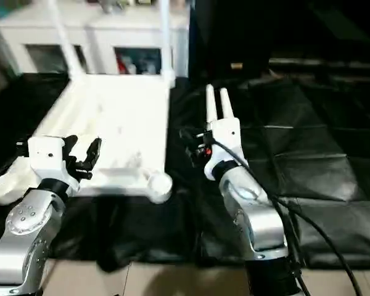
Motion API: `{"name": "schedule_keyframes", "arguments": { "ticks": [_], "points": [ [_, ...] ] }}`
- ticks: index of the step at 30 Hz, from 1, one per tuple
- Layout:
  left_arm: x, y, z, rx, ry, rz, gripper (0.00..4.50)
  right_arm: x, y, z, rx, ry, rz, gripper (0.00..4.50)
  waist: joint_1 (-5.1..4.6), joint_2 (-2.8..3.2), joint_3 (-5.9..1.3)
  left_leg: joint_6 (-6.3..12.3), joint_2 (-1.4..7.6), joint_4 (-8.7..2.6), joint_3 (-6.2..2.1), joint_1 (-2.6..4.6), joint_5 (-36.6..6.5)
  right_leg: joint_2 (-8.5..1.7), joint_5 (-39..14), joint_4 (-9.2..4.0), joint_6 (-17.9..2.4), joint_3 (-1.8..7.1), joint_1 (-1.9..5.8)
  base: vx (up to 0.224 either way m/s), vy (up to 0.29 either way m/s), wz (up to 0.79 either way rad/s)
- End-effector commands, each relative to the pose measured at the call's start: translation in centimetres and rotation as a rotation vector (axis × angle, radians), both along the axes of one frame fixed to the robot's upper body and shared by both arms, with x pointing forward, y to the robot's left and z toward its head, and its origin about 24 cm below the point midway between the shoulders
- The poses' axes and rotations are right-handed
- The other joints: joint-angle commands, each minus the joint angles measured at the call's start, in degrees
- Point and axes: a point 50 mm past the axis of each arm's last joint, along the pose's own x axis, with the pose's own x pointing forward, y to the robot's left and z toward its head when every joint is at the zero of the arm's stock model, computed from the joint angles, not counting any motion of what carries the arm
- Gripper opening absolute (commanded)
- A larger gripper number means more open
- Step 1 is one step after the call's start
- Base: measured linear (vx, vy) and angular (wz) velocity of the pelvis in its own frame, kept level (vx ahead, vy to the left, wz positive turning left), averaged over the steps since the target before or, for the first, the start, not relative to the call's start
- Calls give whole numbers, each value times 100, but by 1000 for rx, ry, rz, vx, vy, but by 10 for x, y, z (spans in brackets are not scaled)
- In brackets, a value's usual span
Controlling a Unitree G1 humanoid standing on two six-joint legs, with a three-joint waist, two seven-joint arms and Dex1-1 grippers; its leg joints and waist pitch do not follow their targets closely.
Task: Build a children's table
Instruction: Move to table
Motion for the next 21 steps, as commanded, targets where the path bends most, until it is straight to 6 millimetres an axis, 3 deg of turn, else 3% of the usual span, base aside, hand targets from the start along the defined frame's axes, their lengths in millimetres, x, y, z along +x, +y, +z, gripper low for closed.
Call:
{"name": "schedule_keyframes", "arguments": {
  "ticks": [1, 3, 4, 5, 6, 7, 8, 9, 10, 11, 12, 14, 15, 16, 18, 19, 20, 21],
  "points": [
    [-1, 0, 4, -5, -9, -10, 291, -1, -1, 0, 8, -4, 2, 295, -38, -12, -208, -172, 23, -547, 46, 39, -1845, -308, -2544, -708, -411, 230, 128, -98, 5, -5],
    [-1, 1, 4, -6, -8, -9, 291, -1, -1, 0, 9, -4, 3, 295, -66, -16, -181, -194, -16, -563, 38, 122, -2327, -293, -3316, -813, -154, 188, 94, -88, 6, -6],
    [-1, 1, 3, -6, -8, -9, 291, -1, -1, 1, 9, -5, 3, 295, -97, -10, -172, -158, -48, -566, 37, 191, -2606, -260, -3679, -896, -32, 123, 92, -58, 13, -10],
    [-1, 1, 3, -5, -6, -7, 291, -1, -1, 0, 7, -4, 2, 295, -125, 65, -181, -94, -62, -577, 24, 260, -2823, -218, -3755, -933, -33, 51, 119, -58, 13, -10],
    [-1, 1, 3, -5, -6, -7, 291, -1, -1, 0, 7, -4, 2, 295, -157, 51, -160, -48, -59, -586, 25, 293, -2969, -190, -3775, -980, -43, 2, 125, -51, 27, -11],
    [0, 2, 2, -4, -3, -7, 291, -1, -1, 0, 4, -5, -1, 295, -229, 99, -132, 39, -44, -591, 14, 464, -3417, -121, -3691, -1076, -103, -164, 103, 0, 0, 0],
    [0, 2, 2, -4, -2, -8, 291, -1, 0, 0, 2, -6, -2, 295, -318, 129, -116, 112, -5, -674, -42, 384, -3624, -123, -3311, -1047, -105, -256, 261, 0, 0, 0],
    [0, 2, 2, -4, -3, -9, 291, -1, 0, 0, 3, -6, -3, 295, -326, 183, -113, 128, 20, -719, -61, 389, -3772, -127, -3164, -1032, -127, -285, 301, 5, 40, -20],
    [3, 1, 5, 2, -9, -20, 291, -1, -2, -1, 9, -4, -14, 295, -405, 184, -135, 185, 84, -814, -136, 296, -3994, -189, -2685, -879, -194, -262, 459, 19, 38, -23],
    [3, 1, 5, 2, -9, -20, 291, -1, -2, -1, 9, -4, -14, 295, -405, 184, -135, 185, 84, -814, -136, 296, -3994, -189, -2685, -879, -194, -262, 459, 19, 38, -23],
    [4, 0, 6, 2, -12, -22, 291, -1, -3, -1, 10, -2, -19, 295, -440, 132, -148, 171, -37, -721, -79, 245, -3535, -286, -3120, -1017, -158, -228, 472, 6, 30, -24],
    [4, 1, 7, -2, -14, -18, 291, -1, -4, -2, 10, 1, -21, 295, -442, 87, -188, 203, -135, -629, -19, 231, -2846, -357, -3520, -1103, -166, -148, 452, 0, 0, 0],
    [4, 1, 6, -1, -12, -17, 291, -1, -3, -2, 8, 1, -18, 295, -439, 59, -224, 269, -139, -641, -3, 133, -2369, -363, -3321, -1064, -279, -83, 519, 0, 0, 0],
    [4, 1, 6, -1, -12, -17, 291, -1, -3, -2, 8, 1, -18, 295, -432, 77, -234, 300, -131, -655, -1, 111, -2190, -349, -3138, -1036, -362, -64, 527, 60, 8, -6],
    [3, 1, 5, -2, -9, -16, 291, -1, -3, -2, 5, 0, -14, 295, -428, 92, -277, 381, -96, -672, 13, 131, -1823, -286, -2397, -941, -697, -25, 510, 69, 7, -2],
    [2, 1, 4, -2, -8, -17, 291, -1, -3, -2, 4, 0, -14, 295, -410, 96, -317, 445, -69, -654, 18, 119, -1415, -278, -1684, -858, -938, 13, 499, 90, -3, 9],
    [2, 1, 4, -2, -8, -16, 291, -1, -3, -2, 4, 0, -14, 295, -404, 111, -331, 505, -35, -645, 30, 190, -1364, -251, -1349, -799, -1153, 4, 433, 90, -3, 9],
    [2, 1, 4, -3, -7, -16, 291, 0, -4, -2, 4, -1, -14, 295, -405, 87, -331, 524, -19, -630, 38, 200, -1324, -253, -1199, -784, -1242, 14, 396, 109, -16, 15]
  ]
}}
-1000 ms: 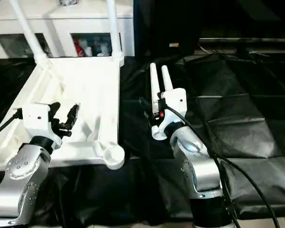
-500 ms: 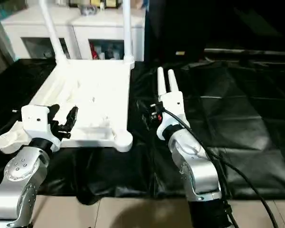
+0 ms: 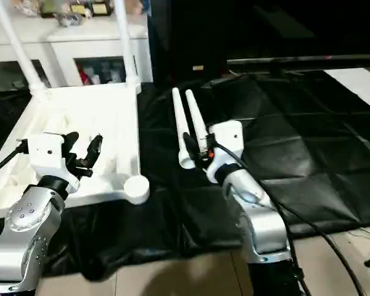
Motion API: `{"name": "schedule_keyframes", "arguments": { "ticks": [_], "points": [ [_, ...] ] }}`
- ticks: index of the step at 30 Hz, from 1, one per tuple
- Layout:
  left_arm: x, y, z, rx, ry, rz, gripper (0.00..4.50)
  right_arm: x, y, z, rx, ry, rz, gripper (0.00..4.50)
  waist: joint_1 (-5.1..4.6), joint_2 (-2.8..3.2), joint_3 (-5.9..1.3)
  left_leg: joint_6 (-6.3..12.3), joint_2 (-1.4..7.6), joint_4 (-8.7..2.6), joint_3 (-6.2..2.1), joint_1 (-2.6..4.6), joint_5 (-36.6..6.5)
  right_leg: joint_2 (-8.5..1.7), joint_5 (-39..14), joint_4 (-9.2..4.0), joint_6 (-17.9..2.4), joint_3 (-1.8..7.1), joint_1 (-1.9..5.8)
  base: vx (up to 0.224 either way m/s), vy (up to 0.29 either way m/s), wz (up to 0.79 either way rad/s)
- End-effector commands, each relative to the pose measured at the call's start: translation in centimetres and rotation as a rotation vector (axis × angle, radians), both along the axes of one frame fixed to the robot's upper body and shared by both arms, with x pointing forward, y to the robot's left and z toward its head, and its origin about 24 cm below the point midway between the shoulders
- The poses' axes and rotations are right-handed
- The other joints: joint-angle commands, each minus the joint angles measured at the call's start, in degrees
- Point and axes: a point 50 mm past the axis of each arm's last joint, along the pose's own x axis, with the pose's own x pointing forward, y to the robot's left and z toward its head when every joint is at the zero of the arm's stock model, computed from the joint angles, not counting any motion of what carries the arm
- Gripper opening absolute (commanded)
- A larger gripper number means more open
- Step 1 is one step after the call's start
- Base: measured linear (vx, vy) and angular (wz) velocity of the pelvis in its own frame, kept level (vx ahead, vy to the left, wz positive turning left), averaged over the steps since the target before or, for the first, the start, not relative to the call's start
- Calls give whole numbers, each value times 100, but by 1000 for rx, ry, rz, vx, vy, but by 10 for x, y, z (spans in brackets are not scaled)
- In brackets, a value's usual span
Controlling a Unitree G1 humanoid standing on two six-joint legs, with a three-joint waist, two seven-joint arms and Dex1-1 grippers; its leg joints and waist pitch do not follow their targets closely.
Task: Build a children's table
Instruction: Move to table
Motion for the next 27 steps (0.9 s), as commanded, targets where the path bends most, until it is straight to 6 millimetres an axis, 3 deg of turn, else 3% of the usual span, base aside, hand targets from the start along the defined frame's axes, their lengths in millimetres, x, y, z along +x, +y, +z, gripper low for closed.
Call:
{"name": "schedule_keyframes", "arguments": {
  "ticks": [1, 2, 3, 4, 5, 6, 7, 8, 9, 10, 11, 12, 13, 14, 15, 16, 17, 18, 19, 20, 22, 23, 24, 27],
  "points": [
    [0, 1, 1, 0, 1, 4, 291, 2, -1, 3, -3, -17, 2, 295, 79, 16, -419, 529, -20, -356, 94, -182, -400, -250, -233, -222, -1325, 284, 152, 117, -25, 12],
    [0, 1, 1, 0, 1, 4, 291, 2, -1, 3, -3, -17, 2, 295, 107, 6, -488, 574, -59, -268, 78, -258, 296, -240, 542, -117, -1330, 313, 182, 117, -25, 12],
    [0, 1, 1, 0, 1, 5, 291, 2, -1, 3, -1, -20, 6, 295, 143, -2, -522, 638, -71, -208, 62, -287, 896, -225, 1212, -32, -1318, 318, 169, 110, -13, 4],
    [-1, 2, 1, 0, 1, 6, 291, 2, -1, 3, 0, -22, 9, 295, 202, -10, -616, 762, -134, -76, 22, -318, 2054, -145, 2526, 149, -1245, 311, 157, 95, -2, 7],
    [-1, 2, 1, 0, 2, 6, 291, 1, 0, 3, -34, -30, 24, 295, 270, -9, -669, 838, -186, 57, 21, -288, 3085, -63, 3589, 267, -1189, 325, 78, 95, -2, 7],
    [-1, 2, 1, 1, 2, 7, 291, 0, 1, 3, -71, -39, 42, 295, 305, -19, -685, 864, -206, 109, 20, -281, 3513, -9, 4045, 318, -1147, 342, 41, 57, -2, 14],
    [-1, 2, 1, 1, 2, 7, 291, 0, 1, 3, -74, -39, 43, 295, 360, -8, -665, 837, -203, 132, 43, -301, 3621, 32, 4186, 314, -1050, 370, -27, 0, 0, 0],
    [-2, 2, 0, 3, 4, 8, 291, -1, 3, 2, -94, -39, 51, 295, 393, -20, -615, 662, -188, 69, 69, -423, 2950, -34, 3748, 270, -981, 409, 11, 0, 0, 0],
    [-2, 2, 0, 4, 5, 9, 291, -1, 3, 2, -84, -35, 47, 295, 408, 38, -573, 1098, -318, 26, -164, -659, 2165, -215, 3398, 214, -855, 78, 152, 0, 0, 0],
    [-2, 2, 0, 4, 5, 9, 291, -1, 3, 2, -84, -35, 47, 295, 397, 43, -553, 1321, -279, 13, -228, -624, 1832, -281, 2981, 114, -868, 16, 98, -83, -27, 41],
    [-2, 2, 0, 7, 6, 9, 291, -1, 2, 1, -10, -9, 25, 295, 336, 146, -521, 1436, -141, 19, -224, -545, 1231, -325, 1790, 32, -1024, 25, 12, -83, -27, 41],
    [-2, 2, 0, 8, 8, 9, 291, 0, 0, 1, 7, 3, 8, 295, 336, 147, -504, 1265, 20, 17, -136, -400, 841, -325, 1113, -33, -1140, 170, -117, -82, -25, 39],
    [-2, 2, 0, 8, 8, 9, 291, 0, 0, 1, 7, 3, 8, 295, 342, 82, -380, 798, 65, -157, -49, -486, -46, -307, -20, -78, -1238, 190, -43, -99, -11, 13],
    [-2, 2, 0, 8, 8, 9, 291, 0, 0, 1, 7, 3, 8, 295, 360, 62, -322, 535, 75, -224, 7, -446, -692, -290, -688, -139, -1163, 197, -85, -99, -11, 13],
    [-2, 2, -1, 10, 9, 8, 291, 0, 0, 1, 6, 4, 5, 295, 373, 42, -258, 101, 75, -287, 62, -306, -1743, -289, -1873, -246, -908, 219, -177, -119, 9, 5],
    [-2, 2, -1, 8, 15, 6, 291, 0, -1, 1, -3, 2, 4, 295, 364, 35, -184, -124, 46, -351, 73, -258, -2301, -271, -2660, -318, -584, 236, -219, -116, 9, 3],
    [-2, 1, -1, 10, 15, 0, 291, 0, -2, 0, -13, -2, 5, 295, 373, 10, -156, -215, 13, -386, 80, -191, -2565, -280, -3169, -416, -291, 253, -261, -116, 9, 3],
    [-2, 1, -1, 10, 14, -1, 291, 0, -2, 0, -14, -2, 5, 295, 372, 1, -152, -236, -13, -387, 78, -165, -2638, -278, -3392, -459, -171, 257, -275, -121, 6, -2],
    [-2, 1, -1, 10, 13, -3, 291, 0, -2, 0, -15, -2, 5, 295, 366, 13, -170, -248, -29, -396, 60, -167, -2627, -295, -3498, -488, -36, 257, -257, -106, 16, -7],
    [-2, 0, 0, 13, 13, -6, 291, -1, -2, 0, -16, -1, 4, 295, 362, 40, -205, -228, -24, -429, 38, -223, -2468, -308, -3282, -471, 2, 257, -189, -106, 16, -7],
    [-2, 0, -1, 9, 18, -11, 291, -1, -3, -1, -17, 1, -1, 295, 374, 21, -261, -180, -5, -471, 34, -324, -1979, -305, -2588, -412, -79, 281, -112, -68, 24, -11],
    [-2, 0, -1, 9, 18, -11, 291, -1, -3, -1, -17, 1, -1, 295, 377, 47, -274, -161, 10, -465, 50, -327, -1822, -295, -2282, -399, -180, 301, -146, -64, 23, -9],
    [-3, 0, -1, 9, 18, -12, 291, -1, -3, -1, -17, 2, -3, 295, 373, 32, -270, -153, 12, -464, 61, -322, -1817, -288, -2236, -396, -230, 303, -160, -64, 15, -3],
    [-2, 0, 0, 3, 18, -18, 291, -2, -4, -1, -14, 4, -9, 295, 325, 26, -233, -145, -22, -454, 91, -287, -2127, -290, -2900, -487, -161, 281, -229, -36, 8, -2]
  ]
}}
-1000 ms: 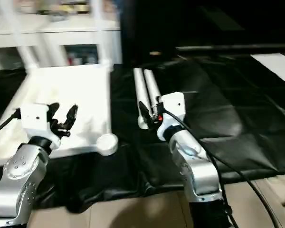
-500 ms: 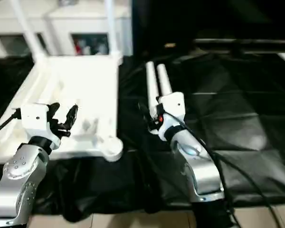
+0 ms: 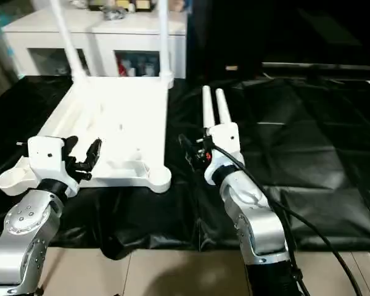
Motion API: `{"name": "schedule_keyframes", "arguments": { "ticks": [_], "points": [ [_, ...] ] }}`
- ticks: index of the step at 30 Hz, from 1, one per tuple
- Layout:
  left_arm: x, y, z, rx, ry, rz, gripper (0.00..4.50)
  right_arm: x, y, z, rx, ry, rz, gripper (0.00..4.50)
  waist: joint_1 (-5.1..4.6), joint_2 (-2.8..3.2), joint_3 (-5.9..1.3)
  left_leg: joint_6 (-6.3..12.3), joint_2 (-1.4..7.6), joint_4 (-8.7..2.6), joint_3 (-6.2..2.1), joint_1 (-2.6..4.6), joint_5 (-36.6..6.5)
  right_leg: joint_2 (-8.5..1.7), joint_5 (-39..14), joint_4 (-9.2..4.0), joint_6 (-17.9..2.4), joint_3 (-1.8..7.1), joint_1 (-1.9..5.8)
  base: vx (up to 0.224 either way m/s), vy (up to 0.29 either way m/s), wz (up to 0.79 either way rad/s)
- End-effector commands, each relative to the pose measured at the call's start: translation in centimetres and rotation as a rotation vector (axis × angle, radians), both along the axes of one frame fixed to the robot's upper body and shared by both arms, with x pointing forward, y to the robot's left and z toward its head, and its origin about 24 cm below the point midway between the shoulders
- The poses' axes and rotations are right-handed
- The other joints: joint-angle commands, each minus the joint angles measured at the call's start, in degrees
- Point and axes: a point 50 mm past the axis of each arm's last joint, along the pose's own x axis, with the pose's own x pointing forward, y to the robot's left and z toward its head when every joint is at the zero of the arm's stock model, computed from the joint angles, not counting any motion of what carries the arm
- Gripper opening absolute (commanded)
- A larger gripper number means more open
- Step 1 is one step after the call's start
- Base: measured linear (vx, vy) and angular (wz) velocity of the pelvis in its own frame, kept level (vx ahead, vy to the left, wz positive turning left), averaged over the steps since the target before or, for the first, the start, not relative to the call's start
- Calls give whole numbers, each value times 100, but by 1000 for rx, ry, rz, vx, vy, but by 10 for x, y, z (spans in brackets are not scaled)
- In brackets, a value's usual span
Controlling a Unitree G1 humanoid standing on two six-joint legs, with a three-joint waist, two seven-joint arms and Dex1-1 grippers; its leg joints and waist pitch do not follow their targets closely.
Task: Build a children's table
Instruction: Move to table
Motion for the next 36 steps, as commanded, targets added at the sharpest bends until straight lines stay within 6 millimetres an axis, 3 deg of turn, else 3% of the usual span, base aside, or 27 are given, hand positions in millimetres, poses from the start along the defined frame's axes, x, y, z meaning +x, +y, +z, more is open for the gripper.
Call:
{"name": "schedule_keyframes", "arguments": {
  "ticks": [1, 7, 12, 16, 17, 22, 24, 25, 26, 27, 28, 29, 30, 31, 32, 33, 34, 35, 36],
  "points": [
    [0, -1, 4, -2, -3, -18, 291, -1, -4, 1, -5, -3, -20, 295, -23, 17, -234, -182, -26, -506, 30, 46, -2252, -230, -3003, -651, -249, 130, 53, 0, 0, 0],
    [0, -1, 4, 3, 1, -18, 291, -2, -6, 0, 1, 3, -31, 295, -57, 24, -230, -157, -41, -497, 20, 27, -2294, -226, -3199, -692, -142, 105, 21, 0, 0, 0],
    [0, -3, 2, 7, 12, -38, 291, -2, -8, -1, 2, 5, -36, 295, -53, 30, -240, -141, -30, -507, 22, 13, -2230, -226, -3026, -673, -201, 127, 12, 0, 0, 0],
    [0, -3, 1, 4, 14, -40, 291, -3, -8, -1, 2, 7, -37, 295, -33, 33, -282, -126, -6, -517, 28, -53, -1851, -220, -2373, -575, -371, 166, 60, 0, 0, 0],
    [-1, -3, 0, 0, 15, -40, 291, -3, -8, -1, 3, 8, -38, 295, -20, 30, -302, -113, 2, -505, 40, -65, -1646, -215, -2061, -542, -444, 180, 63, 0, 0, 0],
    [-2, -2, -1, -4, -8, -45, 291, -4, -9, -2, 3, 9, -41, 295, -7, 25, -338, -69, 15, -478, 72, -118, -1339, -195, -1569, -475, -609, 202, 46, 13, -1, 0],
    [-2, -1, 0, -8, -16, -45, 291, -3, -10, -2, 7, 9, -47, 295, 16, 14, -355, 80, -14, -450, 102, -181, -1052, -259, -1224, -449, -723, 242, 94, 58, -4, -1],
    [-3, -1, 0, -9, -14, -45, 291, -3, -11, -2, 9, 9, -52, 295, 57, -5, -372, 389, -68, -389, 157, -229, -794, -372, -1186, -481, -824, 301, 146, 53, 11, -1],
    [-3, -1, 0, -9, -14, -45, 291, -3, -11, -2, 10, 9, -52, 295, 112, -47, -397, 812, -105, -280, 174, -285, -431, -542, -1022, -517, -938, 402, 207, 53, 11, -1],
    [-3, -2, 0, -9, -14, -48, 291, -3, -12, -2, 10, 10, -54, 295, 149, -71, -405, 1046, -119, -199, 146, -352, -285, -679, -946, -551, -982, 476, 273, 66, 47, -2],
    [-3, -2, 0, -9, -14, -50, 291, -3, -12, -2, 11, 10, -55, 295, 249, -100, -426, 1418, -106, 57, 48, -441, -152, -1032, -886, -645, -1072, 697, 348, 56, 91, 1],
    [-3, -3, 0, -9, -14, -51, 291, -3, -12, -2, 11, 10, -55, 295, 304, -106, -436, 1512, -84, 219, -10, -482, -115, -1207, -891, -689, -1168, 830, 366, 56, 91, 1],
    [-4, -3, 0, -9, -15, -53, 291, -3, -12, -2, 12, 11, -56, 295, 354, -104, -414, 1559, 0, 402, -171, -582, -82, -1420, -898, -740, -1395, 975, 380, 42, 158, 4],
    [-4, -3, 0, -8, -16, -54, 291, -3, -12, -2, 13, 11, -57, 295, 356, -18, -400, 1655, 31, 249, -234, -579, 111, -1220, -781, -671, -1547, 827, 324, 37, 215, 2],
    [-4, -4, 0, -7, -16, -56, 291, -3, -12, -2, 13, 11, -57, 295, 281, 87, -438, 2162, -88, -74, -95, -306, 652, -531, -655, -417, -1382, 407, 113, 37, 215, 2],
    [-4, -4, 0, 27, -27, -56, 291, -3, -12, -2, 13, 11, -57, 295, 173, 178, -477, 2606, -137, -159, -83, 6, 1119, -110, -559, -177, -1171, 169, -114, 50, 224, 12],
    [-4, -4, 1, 53, -36, -55, 291, -3, -12, -2, 13, 11, -57, 295, -13, 290, -439, 3398, -63, -191, -227, 312, 1807, 279, -741, 368, -677, -152, -494, 33, 211, 13],
    [-4, -4, 1, 62, -35, -55, 291, -3, -12, -2, 13, 12, -57, 295, -7, 289, -406, 3578, 39, -254, -266, 198, 2059, 276, -769, 538, -418, -182, -518, 33, 211, 13],
    [-4, -4, 1, 80, -31, -56, 291, -3, -12, -2, 13, 12, -58, 295, 72, 184, -376, 3557, 322, -290, -318, 9, 2203, 95, -569, 517, -164, -87, -473, -21, 167, 7]
  ]
}}
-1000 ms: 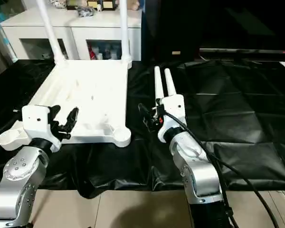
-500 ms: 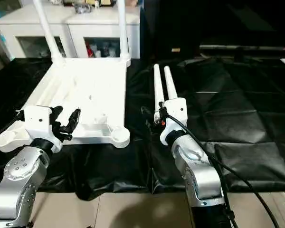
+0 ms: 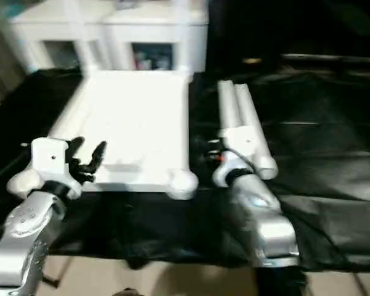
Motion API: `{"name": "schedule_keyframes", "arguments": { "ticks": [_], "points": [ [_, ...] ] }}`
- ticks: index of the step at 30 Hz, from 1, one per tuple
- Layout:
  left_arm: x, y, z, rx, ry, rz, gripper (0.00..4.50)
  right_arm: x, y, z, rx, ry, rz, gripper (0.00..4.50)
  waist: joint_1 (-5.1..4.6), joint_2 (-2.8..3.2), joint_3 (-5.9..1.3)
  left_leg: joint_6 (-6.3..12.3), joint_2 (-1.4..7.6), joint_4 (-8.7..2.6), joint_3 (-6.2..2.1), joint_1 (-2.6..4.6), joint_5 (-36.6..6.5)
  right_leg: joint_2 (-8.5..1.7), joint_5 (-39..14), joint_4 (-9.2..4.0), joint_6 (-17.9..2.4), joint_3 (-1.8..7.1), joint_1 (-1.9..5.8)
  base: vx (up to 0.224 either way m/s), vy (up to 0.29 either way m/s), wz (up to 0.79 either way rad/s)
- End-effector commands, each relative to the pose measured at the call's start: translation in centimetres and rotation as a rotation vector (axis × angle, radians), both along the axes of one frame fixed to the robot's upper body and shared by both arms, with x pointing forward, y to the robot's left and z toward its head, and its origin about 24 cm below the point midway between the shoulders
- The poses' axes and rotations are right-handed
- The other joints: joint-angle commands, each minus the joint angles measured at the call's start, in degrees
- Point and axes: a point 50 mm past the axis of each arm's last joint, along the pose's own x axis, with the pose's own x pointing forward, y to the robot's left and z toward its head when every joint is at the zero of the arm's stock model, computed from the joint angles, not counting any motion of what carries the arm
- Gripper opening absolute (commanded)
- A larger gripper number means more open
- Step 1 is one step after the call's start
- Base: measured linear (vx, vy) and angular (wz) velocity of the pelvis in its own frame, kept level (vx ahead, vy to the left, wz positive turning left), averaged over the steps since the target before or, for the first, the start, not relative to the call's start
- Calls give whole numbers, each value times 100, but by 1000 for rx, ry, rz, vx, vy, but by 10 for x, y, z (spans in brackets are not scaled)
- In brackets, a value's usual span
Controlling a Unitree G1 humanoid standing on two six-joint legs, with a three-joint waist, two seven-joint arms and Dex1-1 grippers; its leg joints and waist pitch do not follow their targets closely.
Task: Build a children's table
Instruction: Move to table
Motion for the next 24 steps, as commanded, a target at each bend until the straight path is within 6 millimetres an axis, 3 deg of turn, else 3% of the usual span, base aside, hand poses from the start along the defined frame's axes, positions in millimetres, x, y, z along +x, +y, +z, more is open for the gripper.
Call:
{"name": "schedule_keyframes", "arguments": {
  "ticks": [1, 2, 3, 4, 5, 6, 7, 9, 10, 11, 12, 13, 14, 15, 16, 17, 18, 19, 20, 21, 22, 23, 24],
  "points": [
    [0, -6, 2, 13, -12, -17, 291, 0, -9, 4, -12, -13, -25, 295, 11, -15, -303, 2155, 983, -643, -430, 230, 1798, -53, -161, -224, -121, 134, 0, -58, 132, 9],
    [0, -6, 1, 10, -11, -16, 291, 0, -9, 4, -12, -13, -27, 295, 70, -39, -342, 1169, 872, -530, -362, 256, 917, -283, 141, -476, -730, 332, 67, -58, 132, 9],
    [0, -6, 1, 10, -11, -16, 291, 0, -9, 4, -12, -13, -27, 295, 49, -3, -339, 797, 850, -597, -358, 267, 361, -126, 74, -476, -1033, 245, 101, -75, 105, 10],
    [1, -6, 1, 6, -10, -16, 291, 0, -10, 4, -13, -13, -30, 295, -97, 205, -294, 103, 1403, -1149, -716, 290, -1203, 184, -701, -66, -562, -26, 38, -90, 58, 7],
    [1, -6, 1, 5, -10, -16, 291, 0, -10, 4, -13, -13, -31, 295, -97, 205, -294, 103, 1403, -1149, -716, 290, -1203, 184, -701, -66, -562, -26, 38, -90, 58, 7],
    [1, -6, 1, 4, -9, -17, 291, 0, -11, 4, -13, -13, -33, 295, -93, 292, -265, -485, 1469, -1413, -688, 204, -2155, 285, -803, 346, 133, -152, 4, -97, -1, 4],
    [1, -6, 1, 2, -9, -19, 291, 0, -12, 4, -13, -13, -39, 295, -64, 265, -265, -662, 1453, -1418, -723, 276, -2645, 244, -698, 426, 346, -113, -84, -95, -64, 4],
    [1, -7, 1, 0, -9, -20, 291, 1, -13, 4, -15, -13, -44, 295, -47, 218, -297, -524, 1340, -1428, -709, 365, -3016, 182, -500, 276, 182, -24, -7, -95, -94, 3],
    [1, -7, 1, 0, -9, -21, 291, 1, -13, 4, -14, -13, -45, 295, -46, 152, -310, -336, 1240, -1462, -743, 419, -3082, 126, -502, 95, 48, 73, 76, -99, -176, -3],
    [1, -8, 1, 0, -10, -22, 291, 1, -13, 4, -14, -13, -46, 295, -66, 34, -296, -217, 1083, -1485, -702, 354, -3160, 71, -567, -113, -269, 158, 223, -99, -176, -3],
    [1, -8, 1, 0, -10, -22, 291, 1, -13, 4, -14, -13, -46, 295, -108, -45, -298, -184, 963, -1426, -649, 309, -3159, 9, -546, -255, -536, 213, 302, -117, -223, -12],
    [1, -8, 1, -7, -9, -24, 291, 2, -14, 5, -13, -12, -47, 295, -43, -412, -244, 82, -25, 137, 34, 135, -1864, -439, -1839, -1317, -2008, 250, 369, -109, -241, -7],
    [1, -9, 1, -17, -9, -25, 291, 2, -14, 5, -13, -12, -48, 295, 77, -337, -246, 282, 22, 549, 88, 54, -1276, -696, -2262, -1416, -2181, 435, 482, -108, -349, -23],
    [1, -9, 1, -32, -5, -25, 291, 2, -14, 5, -12, -12, -49, 295, 22, -432, -134, 325, -14, 766, 34, -367, -392, -609, -2301, -1243, -1606, 336, 675, -43, -224, -13],
    [2, -8, 1, -32, -4, -23, 291, 2, -14, 5, -10, -13, -48, 295, 73, -382, -158, 265, -60, 684, 12, -336, -331, -574, -2220, -1235, -1224, 376, 695, -31, -203, -17],
    [2, -8, 2, -29, -4, -20, 291, 2, -14, 5, -8, -13, -48, 295, 70, -389, -151, 271, -63, 385, -55, -281, -322, -592, -1816, -1201, -434, 410, 778, -33, -94, -1],
    [3, -8, 2, -25, -4, -17, 291, 2, -13, 5, -7, -12, -48, 295, 92, -337, -192, 321, -36, 174, -94, -198, -218, -534, -1669, -1217, -41, 394, 799, -81, -178, -1],
    [3, -8, 2, -21, -6, -15, 291, 3, -13, 5, -7, -12, -48, 295, 128, -77, -311, 567, 365, -385, -315, 20, -50, -421, -1081, -1212, 871, 266, 747, -84, -130, 5],
    [3, -8, 2, -24, -6, -15, 291, 3, -13, 5, -6, -11, -45, 295, 84, -115, -314, 751, 630, -467, -454, 124, -29, -282, -873, -1140, 1085, 184, 609, -84, -130, 5],
    [3, -8, 2, -25, -6, -15, 291, 3, -12, 6, -5, -11, -43, 295, 59, 10, -370, 880, 996, -596, -660, 263, -122, -296, -678, -969, 1064, 132, 530, -62, -102, 6],
    [4, -8, 2, -26, -4, -19, 291, 3, -12, 6, 0, -10, -43, 295, -18, 43, -382, 1162, 1544, -722, -920, 382, -120, -504, -222, -537, 776, 248, 366, -54, -113, 6],
    [4, -7, 1, -28, -5, -16, 291, 3, -11, 6, 4, -11, -41, 295, -11, -27, -332, 1114, 1390, -690, -812, 401, -402, -620, 60, -434, 396, 472, 230, -54, -113, 6],
    [4, -7, 1, -28, -7, -13, 291, 3, -11, 7, 7, -11, -41, 295, 20, -99, -279, 829, 1084, -604, -617, 332, -646, -647, -10, -663, 224, 552, 234, -43, -94, 26]
  ]
}}
